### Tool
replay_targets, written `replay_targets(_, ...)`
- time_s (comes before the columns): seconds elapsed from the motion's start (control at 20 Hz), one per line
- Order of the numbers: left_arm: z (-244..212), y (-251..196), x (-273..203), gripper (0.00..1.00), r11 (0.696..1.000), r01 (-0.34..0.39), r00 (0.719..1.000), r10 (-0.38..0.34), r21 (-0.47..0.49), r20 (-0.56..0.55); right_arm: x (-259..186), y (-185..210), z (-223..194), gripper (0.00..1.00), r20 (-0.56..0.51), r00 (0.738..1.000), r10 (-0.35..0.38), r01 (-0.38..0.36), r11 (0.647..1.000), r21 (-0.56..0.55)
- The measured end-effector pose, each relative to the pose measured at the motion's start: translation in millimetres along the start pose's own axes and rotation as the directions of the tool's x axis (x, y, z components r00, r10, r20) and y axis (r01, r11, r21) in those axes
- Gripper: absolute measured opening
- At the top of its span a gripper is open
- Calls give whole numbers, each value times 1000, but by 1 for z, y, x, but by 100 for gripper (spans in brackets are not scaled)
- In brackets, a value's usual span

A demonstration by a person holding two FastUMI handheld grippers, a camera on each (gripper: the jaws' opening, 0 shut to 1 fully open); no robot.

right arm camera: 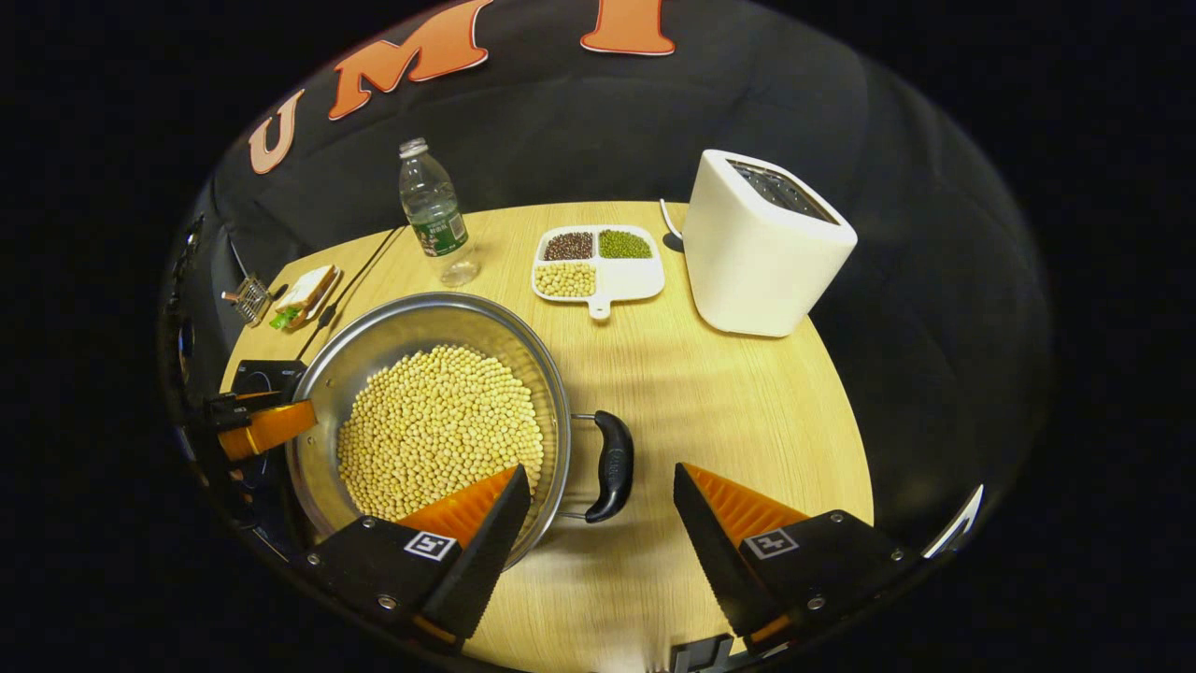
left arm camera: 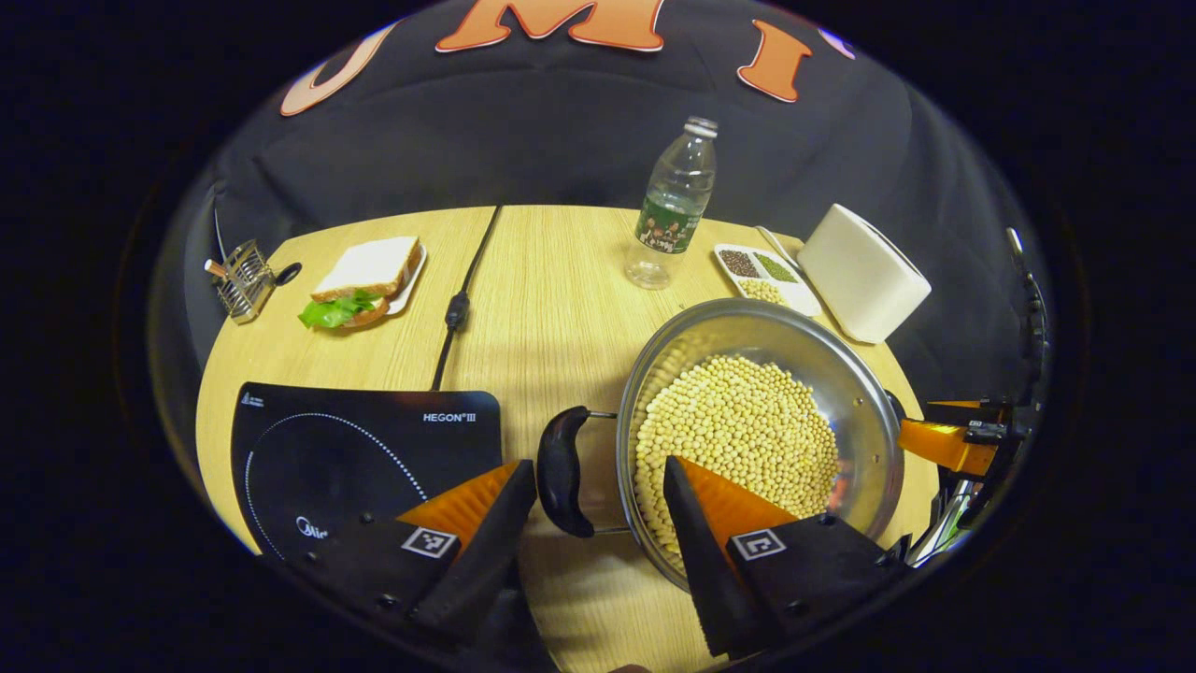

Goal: First push the handle of the pot to place it horizontally, then grasp the pot with both hands and set it on the induction cooktop.

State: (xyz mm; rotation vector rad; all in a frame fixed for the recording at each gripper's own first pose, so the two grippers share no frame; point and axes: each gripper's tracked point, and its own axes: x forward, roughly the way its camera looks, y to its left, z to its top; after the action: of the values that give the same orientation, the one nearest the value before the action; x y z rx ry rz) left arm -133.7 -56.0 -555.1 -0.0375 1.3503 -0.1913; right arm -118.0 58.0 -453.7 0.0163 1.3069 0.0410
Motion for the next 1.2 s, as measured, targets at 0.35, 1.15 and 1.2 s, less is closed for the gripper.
replay_targets(0.35,9,6,30,88,998,-52,998,51,26,36,29,6,-7,94,-59,998,-1,3,999,46)
replay_targets(1.15,3,15,17,69,994,-100,994,102,-52,39,45,5,-3,57,-107,994,-2,19,987,158)
replay_targets(1.2,7,18,10,70,993,-108,993,110,-54,52,43,2,-3,57,-95,995,2,12,989,151)
